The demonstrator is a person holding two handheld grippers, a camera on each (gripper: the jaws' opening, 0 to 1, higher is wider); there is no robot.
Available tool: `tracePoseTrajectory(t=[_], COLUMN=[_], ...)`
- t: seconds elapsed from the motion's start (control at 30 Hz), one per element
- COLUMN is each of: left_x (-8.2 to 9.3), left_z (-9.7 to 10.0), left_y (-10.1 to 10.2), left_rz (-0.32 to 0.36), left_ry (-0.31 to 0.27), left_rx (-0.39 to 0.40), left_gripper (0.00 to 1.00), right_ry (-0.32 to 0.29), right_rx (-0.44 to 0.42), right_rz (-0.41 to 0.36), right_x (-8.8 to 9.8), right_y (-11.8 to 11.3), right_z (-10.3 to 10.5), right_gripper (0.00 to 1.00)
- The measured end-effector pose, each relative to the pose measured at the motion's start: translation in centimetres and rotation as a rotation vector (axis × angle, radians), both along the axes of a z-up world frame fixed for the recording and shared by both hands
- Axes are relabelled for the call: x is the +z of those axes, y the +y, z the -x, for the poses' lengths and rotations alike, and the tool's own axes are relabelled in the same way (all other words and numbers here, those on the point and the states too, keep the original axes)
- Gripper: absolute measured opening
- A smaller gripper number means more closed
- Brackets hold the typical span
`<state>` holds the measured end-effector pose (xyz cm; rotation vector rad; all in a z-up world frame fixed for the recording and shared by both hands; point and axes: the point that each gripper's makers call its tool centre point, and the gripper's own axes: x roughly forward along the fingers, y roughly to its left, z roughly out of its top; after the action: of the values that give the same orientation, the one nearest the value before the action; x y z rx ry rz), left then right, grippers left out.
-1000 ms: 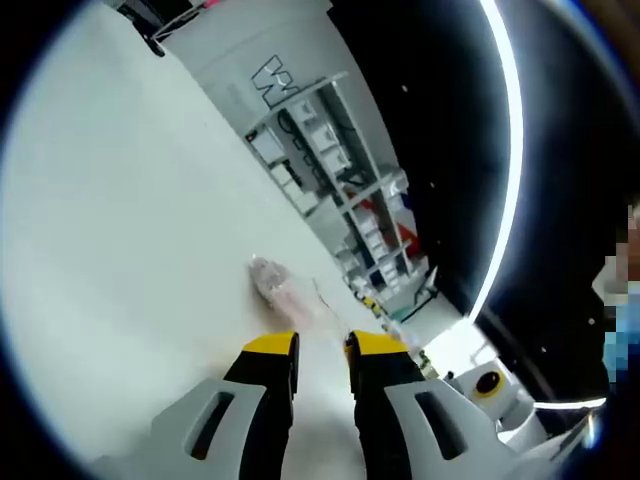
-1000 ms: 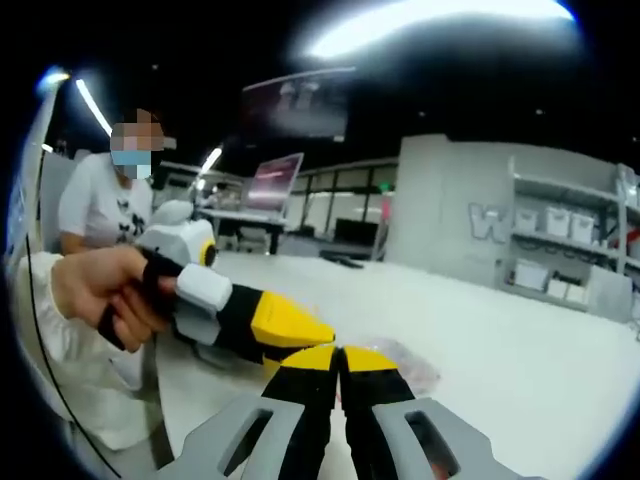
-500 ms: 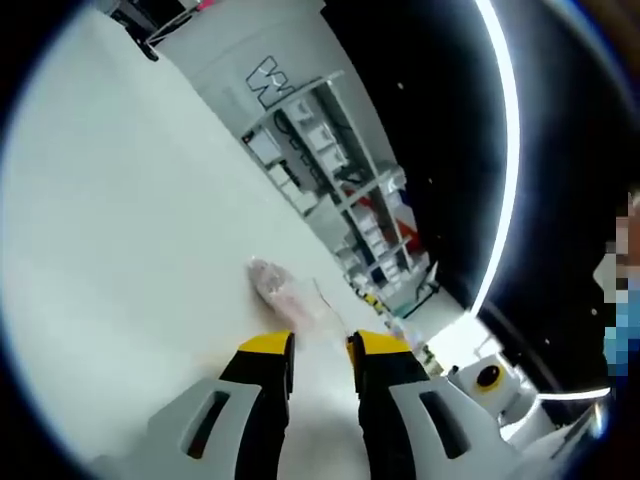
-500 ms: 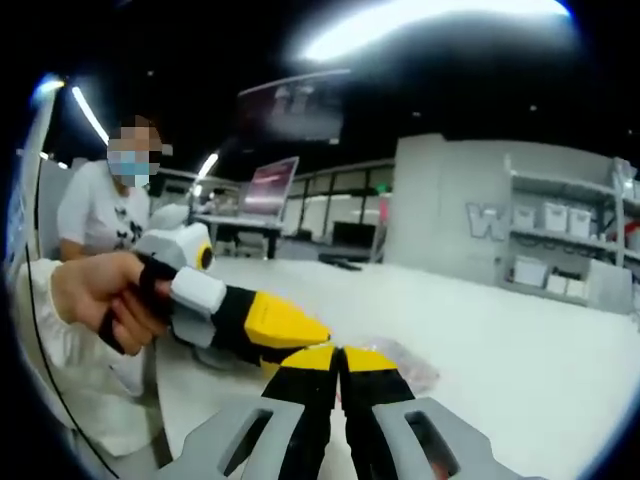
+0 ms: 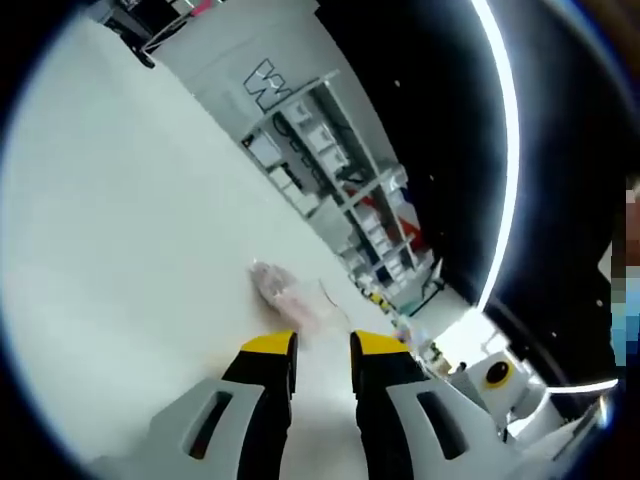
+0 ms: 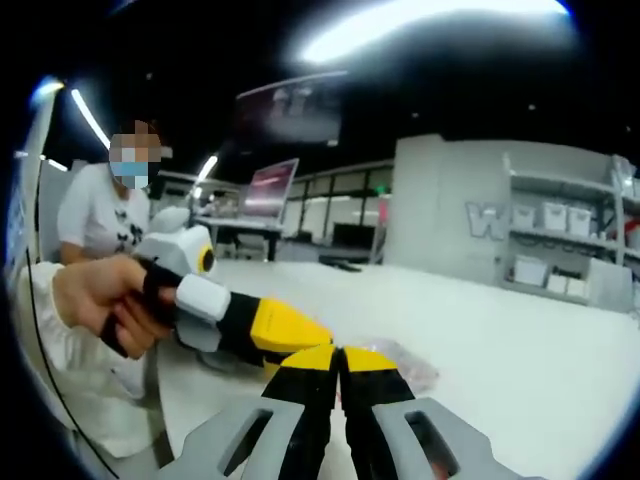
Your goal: Open the resealable bag by pulling the two sides of the seal apart until the entire bag opening is separated and visibly accessible.
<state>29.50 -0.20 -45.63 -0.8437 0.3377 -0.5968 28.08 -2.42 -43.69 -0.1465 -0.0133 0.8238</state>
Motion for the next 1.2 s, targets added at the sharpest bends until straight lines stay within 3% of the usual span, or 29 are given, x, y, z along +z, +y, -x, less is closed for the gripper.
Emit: tracePoseTrajectory(t=[0.37, 0.57, 0.67, 0.97, 1.1, 1.2], left_x=[-0.07, 0.04, 0.26, 0.27, 0.16, 0.21], left_z=[-0.35, -0.42, -0.27, -0.44, -0.49, -0.07], left_y=[0.02, -0.13, -0.20, -0.19, -0.18, -0.63], left_rz=[-0.006, -0.017, -0.023, -0.019, -0.033, 0.022], left_ry=[0.000, -0.031, -0.077, -0.072, -0.084, -0.091], left_rx=[0.007, 0.007, 0.013, 0.006, 0.011, -0.009], left_gripper=[0.22, 0.22, 0.22, 0.21, 0.16, 0.04], right_ry=[0.006, 0.011, 0.013, 0.019, 0.020, 0.022], right_rx=[0.007, 0.012, 0.014, 0.020, 0.021, 0.020], right_rz=[0.003, 0.002, -0.004, 0.001, 0.012, 0.027], right_x=[-0.24, -0.34, -0.30, -0.47, -0.67, -0.94], right_y=[0.05, 0.08, 0.05, 0.11, 0.14, 0.17], right_z=[0.05, 0.05, 0.07, 0.14, 0.16, 0.14], right_gripper=[0.00, 0.00, 0.00, 0.00, 0.00, 0.00])
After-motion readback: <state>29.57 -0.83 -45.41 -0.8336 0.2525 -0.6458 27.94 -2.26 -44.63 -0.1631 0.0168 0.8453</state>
